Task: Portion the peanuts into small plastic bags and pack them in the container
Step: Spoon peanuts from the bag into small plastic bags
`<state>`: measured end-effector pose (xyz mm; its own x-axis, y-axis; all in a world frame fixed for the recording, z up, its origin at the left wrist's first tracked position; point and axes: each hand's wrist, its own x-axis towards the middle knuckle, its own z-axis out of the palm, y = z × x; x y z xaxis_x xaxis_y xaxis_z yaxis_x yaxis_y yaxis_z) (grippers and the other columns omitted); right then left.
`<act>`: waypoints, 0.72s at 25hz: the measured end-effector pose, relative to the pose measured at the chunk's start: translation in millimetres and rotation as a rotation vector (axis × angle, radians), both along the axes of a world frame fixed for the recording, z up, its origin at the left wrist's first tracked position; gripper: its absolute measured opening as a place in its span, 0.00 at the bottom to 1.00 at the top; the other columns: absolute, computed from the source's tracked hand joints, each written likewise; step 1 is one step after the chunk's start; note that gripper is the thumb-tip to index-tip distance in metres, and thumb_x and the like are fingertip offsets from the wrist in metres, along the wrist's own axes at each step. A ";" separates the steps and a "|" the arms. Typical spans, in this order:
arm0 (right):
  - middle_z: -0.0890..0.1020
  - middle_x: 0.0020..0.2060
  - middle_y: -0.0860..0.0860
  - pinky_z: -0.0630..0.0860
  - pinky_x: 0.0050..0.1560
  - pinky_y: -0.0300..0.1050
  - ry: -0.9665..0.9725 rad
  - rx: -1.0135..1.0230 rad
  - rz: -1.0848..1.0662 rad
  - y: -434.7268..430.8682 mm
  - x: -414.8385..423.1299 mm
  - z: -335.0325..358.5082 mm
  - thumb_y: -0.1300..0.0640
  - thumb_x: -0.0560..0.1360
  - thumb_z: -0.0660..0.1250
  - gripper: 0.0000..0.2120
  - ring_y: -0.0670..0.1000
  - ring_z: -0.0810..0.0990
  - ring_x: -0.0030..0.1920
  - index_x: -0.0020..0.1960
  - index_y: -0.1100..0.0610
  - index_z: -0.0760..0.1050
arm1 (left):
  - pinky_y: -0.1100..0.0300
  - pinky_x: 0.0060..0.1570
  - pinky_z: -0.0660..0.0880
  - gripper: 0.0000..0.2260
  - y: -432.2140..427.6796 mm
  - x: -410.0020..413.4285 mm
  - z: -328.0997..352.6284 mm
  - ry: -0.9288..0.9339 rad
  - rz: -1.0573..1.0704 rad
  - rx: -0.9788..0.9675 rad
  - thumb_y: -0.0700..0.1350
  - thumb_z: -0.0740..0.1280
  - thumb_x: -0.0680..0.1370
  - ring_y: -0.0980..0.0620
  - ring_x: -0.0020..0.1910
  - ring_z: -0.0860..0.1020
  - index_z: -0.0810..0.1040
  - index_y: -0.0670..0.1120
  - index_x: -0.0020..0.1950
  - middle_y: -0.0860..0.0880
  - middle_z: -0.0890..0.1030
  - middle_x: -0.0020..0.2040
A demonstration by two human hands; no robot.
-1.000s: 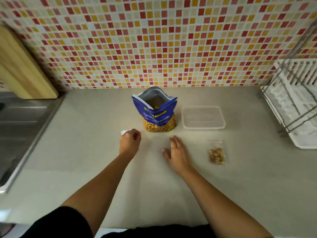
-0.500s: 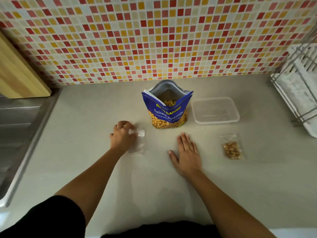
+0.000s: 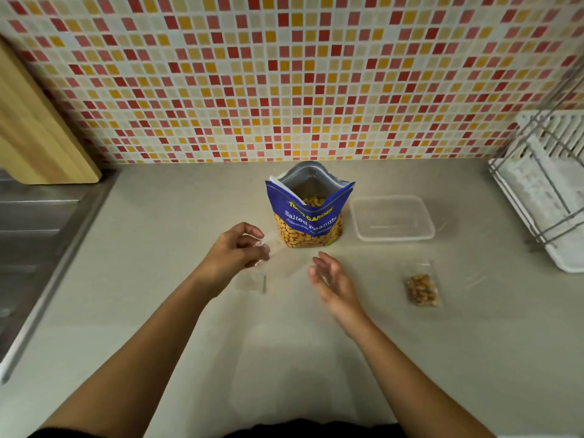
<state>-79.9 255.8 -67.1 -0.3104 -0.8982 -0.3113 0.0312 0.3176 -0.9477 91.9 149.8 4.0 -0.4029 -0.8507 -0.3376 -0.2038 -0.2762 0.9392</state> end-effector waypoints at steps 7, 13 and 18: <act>0.83 0.35 0.50 0.76 0.39 0.36 -0.248 -0.198 -0.210 6.3 -10.1 56.7 0.65 0.69 0.72 0.20 0.43 0.80 0.35 0.58 0.56 0.71 | 0.65 0.35 0.76 0.12 40.2 -29.2 26.5 0.251 -0.028 0.117 0.30 0.67 0.72 0.56 0.33 0.81 0.75 0.45 0.47 0.52 0.80 0.32; 0.83 0.31 0.48 0.79 0.46 0.44 0.101 -0.299 -0.101 5.7 -39.0 96.1 0.63 0.69 0.73 0.23 0.47 0.82 0.36 0.56 0.44 0.70 | 0.68 0.34 0.76 0.05 42.1 -48.7 39.5 0.488 0.003 0.276 0.36 0.68 0.67 0.57 0.29 0.77 0.82 0.42 0.40 0.49 0.81 0.32; 0.84 0.37 0.47 0.79 0.50 0.43 0.206 -0.344 -0.055 -3.4 -44.9 113.3 0.61 0.71 0.71 0.25 0.47 0.83 0.42 0.62 0.43 0.67 | 0.69 0.27 0.75 0.10 40.1 -62.2 55.7 0.594 0.044 0.344 0.37 0.64 0.73 0.58 0.27 0.77 0.83 0.41 0.37 0.49 0.81 0.30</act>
<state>-124.7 252.4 46.2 -0.3856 -0.9193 0.0781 -0.1628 -0.0155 -0.9865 29.7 189.9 59.8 -0.5712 -0.7541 -0.3243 0.3362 -0.5753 0.7457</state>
